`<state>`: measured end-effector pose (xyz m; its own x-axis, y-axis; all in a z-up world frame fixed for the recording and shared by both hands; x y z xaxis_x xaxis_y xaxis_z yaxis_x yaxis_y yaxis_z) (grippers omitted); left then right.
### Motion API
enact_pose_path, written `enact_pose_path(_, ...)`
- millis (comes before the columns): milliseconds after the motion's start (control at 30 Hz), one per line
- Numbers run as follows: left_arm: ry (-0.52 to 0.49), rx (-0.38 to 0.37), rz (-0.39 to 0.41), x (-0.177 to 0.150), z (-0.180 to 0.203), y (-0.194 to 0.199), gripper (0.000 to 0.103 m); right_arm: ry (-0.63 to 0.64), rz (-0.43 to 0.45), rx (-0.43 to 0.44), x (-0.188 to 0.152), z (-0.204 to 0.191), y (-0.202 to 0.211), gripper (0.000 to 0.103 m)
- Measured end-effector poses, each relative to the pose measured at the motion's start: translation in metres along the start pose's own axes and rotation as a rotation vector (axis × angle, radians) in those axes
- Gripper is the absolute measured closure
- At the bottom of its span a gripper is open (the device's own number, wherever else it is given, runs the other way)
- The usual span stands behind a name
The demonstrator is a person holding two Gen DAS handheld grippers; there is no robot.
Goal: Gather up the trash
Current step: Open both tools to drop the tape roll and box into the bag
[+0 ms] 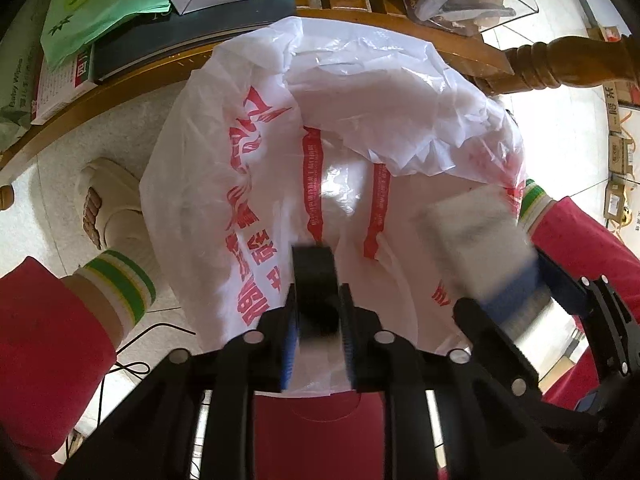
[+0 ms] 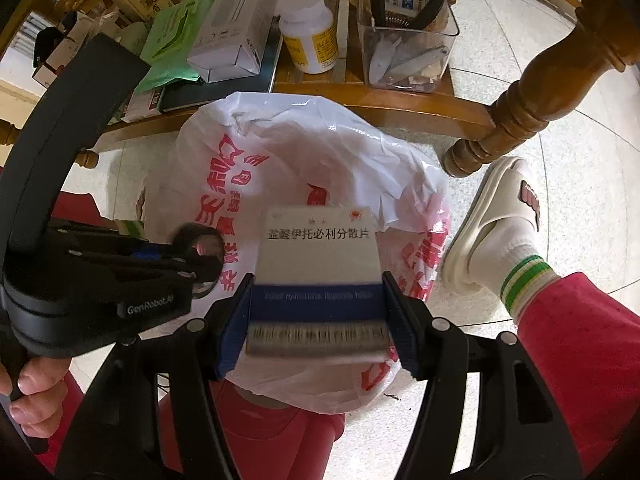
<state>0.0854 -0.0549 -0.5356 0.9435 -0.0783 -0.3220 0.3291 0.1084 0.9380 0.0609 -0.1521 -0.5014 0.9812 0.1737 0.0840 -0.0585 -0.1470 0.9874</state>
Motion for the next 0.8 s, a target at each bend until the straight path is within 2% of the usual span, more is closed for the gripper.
enact_pose_path(33, -0.001, 0.006, 0.003, 0.0, -0.001, 0.001, 0.068, -0.004, -0.007, -0.012, 0.0, 0.002, -0.001, 0.036)
enact_pose_path(100, -0.003, 0.04, 0.017, 0.003, -0.006, 0.002, 0.052, -0.011, -0.022, -0.029, -0.002, 0.006, -0.003, 0.033)
enact_pose_path(167, 0.003, 0.051, 0.025, 0.004, -0.008, 0.003, 0.048, -0.026, -0.021, -0.02, -0.002, 0.007, -0.003, 0.033)
enact_pose_path(567, 0.008, 0.042, 0.033, 0.006, -0.01, 0.007, 0.047, -0.022, -0.009, -0.034, 0.0, 0.005, 0.002, 0.033)
enact_pose_path(733, -0.009, 0.076, 0.089, 0.004, -0.011, 0.022, 0.045, -0.012, 0.017, -0.031, 0.001, 0.002, 0.013, 0.033)
enact_pose_path(800, -0.019, 0.089, 0.122, 0.001, -0.011, 0.034, 0.041, -0.001, 0.038, -0.033, 0.001, 0.0, 0.022, 0.033)
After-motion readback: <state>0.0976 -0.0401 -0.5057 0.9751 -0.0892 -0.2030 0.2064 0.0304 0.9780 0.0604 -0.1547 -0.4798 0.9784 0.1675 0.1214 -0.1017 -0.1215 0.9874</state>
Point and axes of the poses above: each gripper's, at about its wrist camera, not at the fingertips, and y roughly against the way its jaws point, z to its right, x to its top, the point moved 10 cm from there along -y, roughly the way its jaws point, and after that the axes turned 13 degrees about y, right-handed, at the moved point
